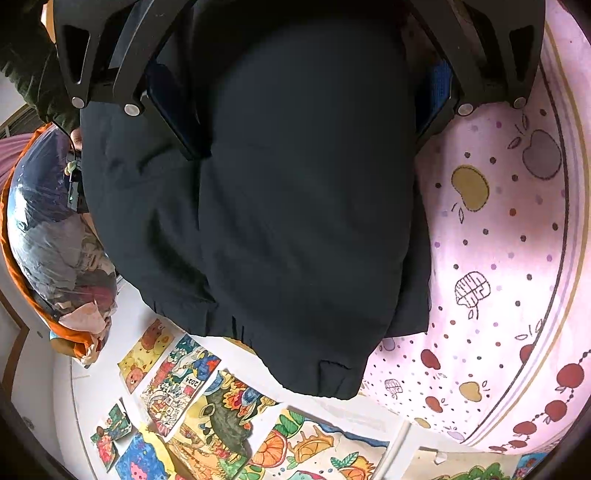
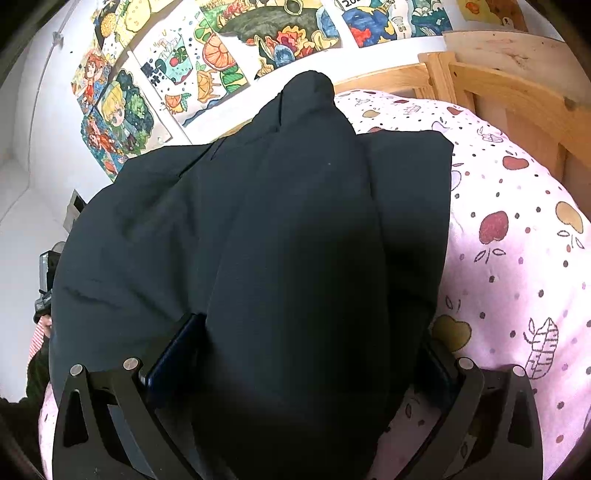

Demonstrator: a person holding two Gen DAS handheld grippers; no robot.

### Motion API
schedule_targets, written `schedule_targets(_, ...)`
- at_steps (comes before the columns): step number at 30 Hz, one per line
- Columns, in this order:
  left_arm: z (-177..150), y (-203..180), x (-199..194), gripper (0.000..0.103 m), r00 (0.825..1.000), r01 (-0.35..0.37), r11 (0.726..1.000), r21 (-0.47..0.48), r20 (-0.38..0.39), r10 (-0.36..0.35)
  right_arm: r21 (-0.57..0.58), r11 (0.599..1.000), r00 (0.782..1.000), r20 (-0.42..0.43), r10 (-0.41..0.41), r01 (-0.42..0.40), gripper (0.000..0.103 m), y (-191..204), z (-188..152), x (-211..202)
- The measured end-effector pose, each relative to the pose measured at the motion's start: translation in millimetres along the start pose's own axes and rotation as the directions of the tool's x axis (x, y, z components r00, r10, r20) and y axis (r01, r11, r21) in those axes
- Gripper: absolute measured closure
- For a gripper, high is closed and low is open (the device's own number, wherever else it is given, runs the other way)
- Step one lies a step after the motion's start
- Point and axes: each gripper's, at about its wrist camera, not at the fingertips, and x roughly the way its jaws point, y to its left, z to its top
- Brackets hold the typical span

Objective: Fold large clothes

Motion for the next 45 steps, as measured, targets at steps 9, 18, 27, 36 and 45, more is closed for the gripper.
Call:
schedule_targets(9,13.5,0.2,2.5,0.010,0.997,-0.002,0.999,-0.053,-0.080,-0.002,0.085,0.995,0.993,-0.108,-0.048,0.057,0.001,9.4,16.9,-1.7)
schedule_targets(18,21.2,-30.3,-9.7,0.053,0.988,-0.118,0.989,-0.089,-0.114,0.108,0.123,0.989,0.994,-0.082,-0.077,0.087,0.046,20.6,18.3,-16.5)
schedule_targets(27,27.1,-57.3,-46.5,0.076,0.982,-0.178,0.972,-0.151,-0.082,0.168,0.124,0.989,0.997,-0.018,-0.081,0.083,0.086,43.2,24.2,-40.6)
schedule_targets(36,27.1,-72.0,-102.6,0.083,0.984,-0.177,0.972,-0.153,-0.034,0.174,0.125,0.991,0.996,0.067,-0.058,0.049,0.089,73.0,38.8,-73.1)
schedule_targets(45,21.1,-81.3,-166.2,0.090,0.980,-0.191,0.977,-0.098,0.039,0.195,0.024,0.999,0.995,0.092,0.023,-0.025,0.090,129.7,37.3,-91.2)
